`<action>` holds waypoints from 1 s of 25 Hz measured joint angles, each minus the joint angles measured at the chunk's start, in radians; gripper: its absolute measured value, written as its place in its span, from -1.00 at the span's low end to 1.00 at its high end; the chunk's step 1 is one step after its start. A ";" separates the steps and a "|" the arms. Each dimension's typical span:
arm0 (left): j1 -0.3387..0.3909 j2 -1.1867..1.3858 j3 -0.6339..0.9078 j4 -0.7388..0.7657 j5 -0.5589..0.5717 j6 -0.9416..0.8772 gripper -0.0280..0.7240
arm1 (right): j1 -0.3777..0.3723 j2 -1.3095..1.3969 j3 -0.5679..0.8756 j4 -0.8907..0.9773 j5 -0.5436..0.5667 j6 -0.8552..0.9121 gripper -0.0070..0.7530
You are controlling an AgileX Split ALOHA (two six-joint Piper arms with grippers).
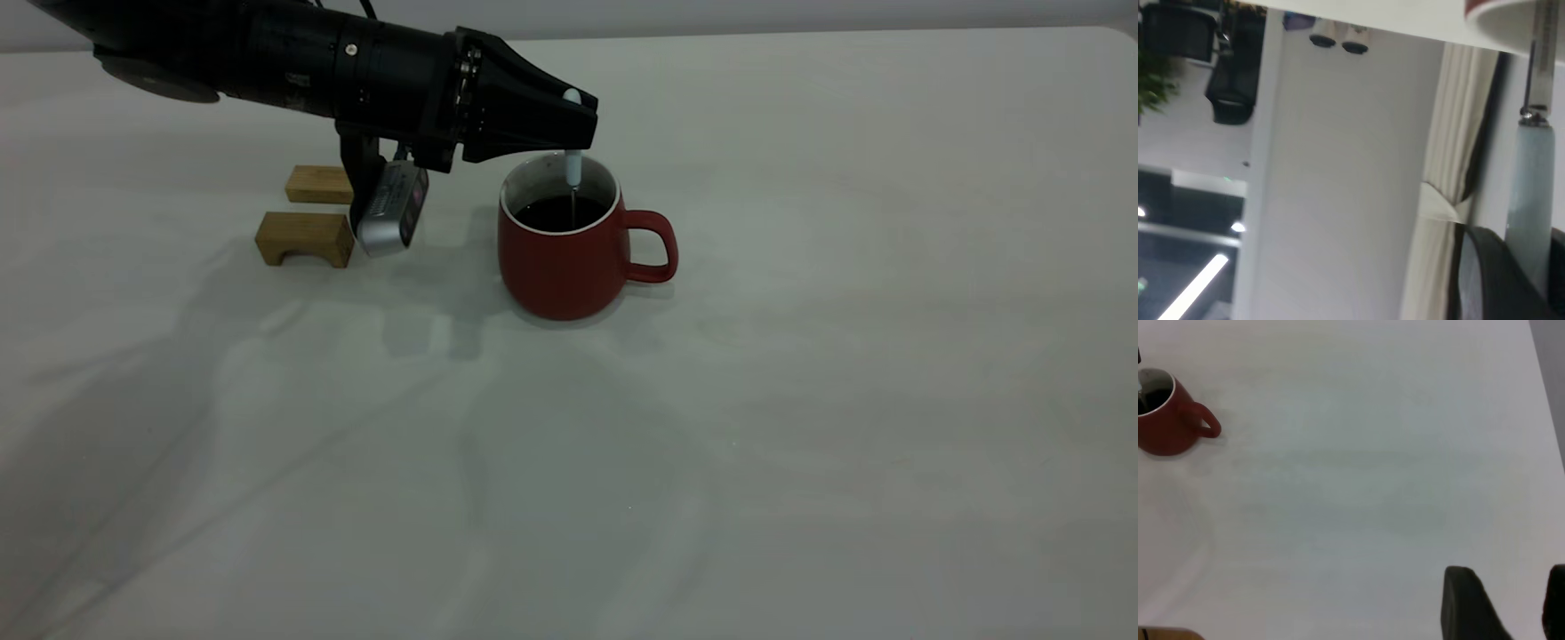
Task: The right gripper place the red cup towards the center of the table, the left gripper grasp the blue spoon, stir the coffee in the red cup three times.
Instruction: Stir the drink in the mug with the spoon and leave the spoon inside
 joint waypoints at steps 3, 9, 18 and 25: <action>0.009 0.000 -0.036 0.052 0.001 0.057 -0.48 | 0.000 0.000 0.000 0.000 0.000 0.000 -0.15; 0.014 0.000 -0.100 0.127 0.005 0.088 -0.48 | 0.000 0.000 0.000 0.000 0.000 0.000 -0.15; -0.047 0.000 -0.109 0.000 -0.012 0.094 -0.48 | 0.000 -0.001 0.000 0.000 0.000 0.000 -0.15; -0.041 0.000 -0.109 0.111 0.007 -0.135 -0.48 | 0.000 -0.001 0.000 0.000 0.000 0.000 -0.15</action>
